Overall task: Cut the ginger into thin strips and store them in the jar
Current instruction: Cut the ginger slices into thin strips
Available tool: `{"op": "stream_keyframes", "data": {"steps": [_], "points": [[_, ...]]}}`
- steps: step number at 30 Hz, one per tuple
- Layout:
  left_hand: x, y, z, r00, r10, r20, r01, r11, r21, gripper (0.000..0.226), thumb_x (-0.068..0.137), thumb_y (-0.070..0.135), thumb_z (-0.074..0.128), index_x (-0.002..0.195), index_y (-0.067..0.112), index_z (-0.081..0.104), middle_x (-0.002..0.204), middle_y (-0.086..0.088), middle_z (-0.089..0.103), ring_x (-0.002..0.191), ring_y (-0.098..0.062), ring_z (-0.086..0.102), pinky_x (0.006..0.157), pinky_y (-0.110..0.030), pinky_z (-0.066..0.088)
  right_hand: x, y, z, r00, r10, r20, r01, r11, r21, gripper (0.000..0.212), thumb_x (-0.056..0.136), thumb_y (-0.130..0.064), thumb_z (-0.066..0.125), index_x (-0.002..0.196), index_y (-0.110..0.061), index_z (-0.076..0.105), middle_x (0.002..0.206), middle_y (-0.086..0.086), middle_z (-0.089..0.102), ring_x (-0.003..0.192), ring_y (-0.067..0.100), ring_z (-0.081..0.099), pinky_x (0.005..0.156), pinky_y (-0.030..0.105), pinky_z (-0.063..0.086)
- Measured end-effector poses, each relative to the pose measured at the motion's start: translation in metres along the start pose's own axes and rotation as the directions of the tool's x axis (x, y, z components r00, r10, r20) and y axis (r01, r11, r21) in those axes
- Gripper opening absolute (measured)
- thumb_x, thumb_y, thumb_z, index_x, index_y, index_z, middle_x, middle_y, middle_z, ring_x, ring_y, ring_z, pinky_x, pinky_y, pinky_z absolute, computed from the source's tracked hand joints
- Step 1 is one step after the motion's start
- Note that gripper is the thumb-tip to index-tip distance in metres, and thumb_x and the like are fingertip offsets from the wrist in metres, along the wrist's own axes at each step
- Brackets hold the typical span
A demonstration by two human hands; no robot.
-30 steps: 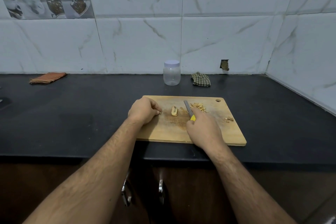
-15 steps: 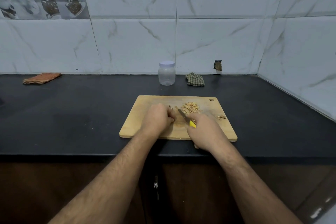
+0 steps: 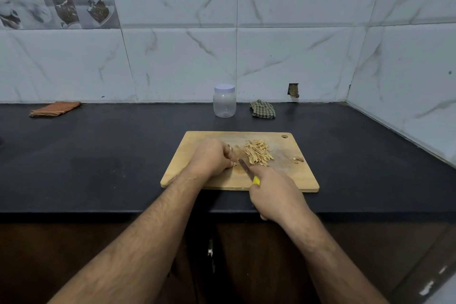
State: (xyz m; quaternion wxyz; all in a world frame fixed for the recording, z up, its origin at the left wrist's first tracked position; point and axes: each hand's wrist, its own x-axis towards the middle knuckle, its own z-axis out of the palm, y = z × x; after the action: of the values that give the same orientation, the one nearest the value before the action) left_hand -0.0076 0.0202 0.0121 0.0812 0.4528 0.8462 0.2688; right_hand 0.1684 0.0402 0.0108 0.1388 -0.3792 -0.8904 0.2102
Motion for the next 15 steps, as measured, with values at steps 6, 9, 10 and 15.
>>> {"op": "stream_keyframes", "data": {"steps": [6, 9, 10, 15], "points": [[0.0003, 0.0011, 0.0036, 0.999, -0.005, -0.034, 0.006, 1.000, 0.027, 0.004, 0.084, 0.021, 0.075, 0.083, 0.018, 0.078, 0.082, 0.010, 0.070, 0.084, -0.009, 0.063, 0.074, -0.023, 0.048, 0.0025, -0.0040, 0.0041, 1.000, 0.002, 0.002, -0.002, 1.000, -0.002, 0.047, 0.094, -0.019, 0.046, 0.139, -0.030, 0.051, 0.114, -0.002, 0.064, 0.090, 0.021, 0.065, 0.080, 0.038, 0.056], [-0.0015, 0.0013, 0.0047, 0.999, -0.002, -0.043, 0.004, 0.999, 0.032, 0.006, 0.085, 0.021, 0.073, 0.083, 0.017, 0.077, 0.081, 0.008, 0.071, 0.084, -0.010, 0.063, 0.074, -0.025, 0.049, 0.0032, -0.0034, 0.0045, 1.000, -0.009, -0.004, 0.009, 1.000, -0.013, 0.048, 0.094, -0.018, 0.047, 0.141, -0.028, 0.050, 0.126, -0.002, 0.062, 0.110, 0.022, 0.059, 0.090, 0.037, 0.052], [-0.0020, 0.0017, 0.0053, 0.999, -0.002, -0.049, 0.004, 0.999, 0.040, 0.007, 0.085, 0.021, 0.072, 0.081, 0.017, 0.076, 0.080, 0.007, 0.071, 0.082, -0.012, 0.063, 0.072, -0.025, 0.049, 0.0028, -0.0030, 0.0047, 1.000, -0.013, -0.005, 0.013, 1.000, -0.014, 0.048, 0.094, -0.018, 0.047, 0.141, -0.027, 0.050, 0.129, -0.002, 0.061, 0.114, 0.022, 0.057, 0.092, 0.037, 0.051], [-0.0044, 0.0074, 0.0079, 0.993, -0.009, -0.121, 0.012, 1.000, 0.027, 0.019, 0.085, 0.022, 0.063, 0.068, 0.017, 0.068, 0.069, 0.002, 0.067, 0.063, -0.012, 0.055, 0.052, -0.023, 0.040, 0.0003, 0.0010, 0.0074, 0.999, 0.009, -0.045, -0.008, 1.000, 0.026, 0.049, 0.094, -0.017, 0.047, 0.141, -0.027, 0.049, 0.124, -0.001, 0.062, 0.111, 0.022, 0.057, 0.090, 0.036, 0.050]]}}
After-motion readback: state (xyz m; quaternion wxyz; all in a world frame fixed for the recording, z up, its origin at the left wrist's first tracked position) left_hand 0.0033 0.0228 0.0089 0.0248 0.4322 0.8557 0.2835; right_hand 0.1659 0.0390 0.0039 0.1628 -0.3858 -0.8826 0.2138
